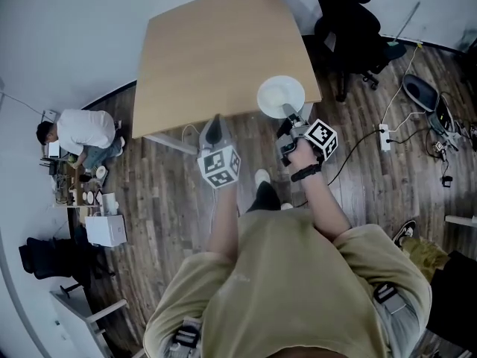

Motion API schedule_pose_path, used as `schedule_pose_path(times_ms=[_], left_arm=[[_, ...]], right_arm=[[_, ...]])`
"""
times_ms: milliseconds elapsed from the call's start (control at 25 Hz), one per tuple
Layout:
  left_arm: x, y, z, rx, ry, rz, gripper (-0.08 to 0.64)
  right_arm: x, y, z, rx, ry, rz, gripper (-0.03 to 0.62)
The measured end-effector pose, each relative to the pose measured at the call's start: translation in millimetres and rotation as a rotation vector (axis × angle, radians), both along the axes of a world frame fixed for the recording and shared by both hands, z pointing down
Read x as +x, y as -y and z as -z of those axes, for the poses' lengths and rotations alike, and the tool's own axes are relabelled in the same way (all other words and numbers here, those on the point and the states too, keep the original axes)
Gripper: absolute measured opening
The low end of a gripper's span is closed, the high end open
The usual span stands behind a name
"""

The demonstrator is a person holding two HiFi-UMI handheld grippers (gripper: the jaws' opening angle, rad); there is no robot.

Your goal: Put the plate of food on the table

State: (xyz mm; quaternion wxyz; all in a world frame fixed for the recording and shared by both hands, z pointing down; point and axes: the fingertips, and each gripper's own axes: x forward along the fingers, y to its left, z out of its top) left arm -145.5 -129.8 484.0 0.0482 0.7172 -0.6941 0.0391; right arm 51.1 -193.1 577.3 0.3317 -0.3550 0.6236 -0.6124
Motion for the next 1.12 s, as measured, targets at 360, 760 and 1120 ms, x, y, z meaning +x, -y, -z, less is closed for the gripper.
schedule_pose_path(times_ms=[360, 760, 1120], left_arm=[[3.2, 89.0, 16.8, 0.030, -0.034, -0.080, -0.002], [0.9, 171.3, 9.6, 0.000, -0.059, -0.168, -0.002], [-23.7, 211.7, -27.4, -0.033, -0.066, -0.242, -0.002]], right_arm=[[-19.9, 59.1, 12.6, 0.019, -0.039, 0.008, 0.032], [-31.1, 117.0, -14.9, 0.029, -0.052, -0.007, 0.032], [-50.4, 159.9, -51.3, 0.084, -0.023, -0.026, 0.032]])
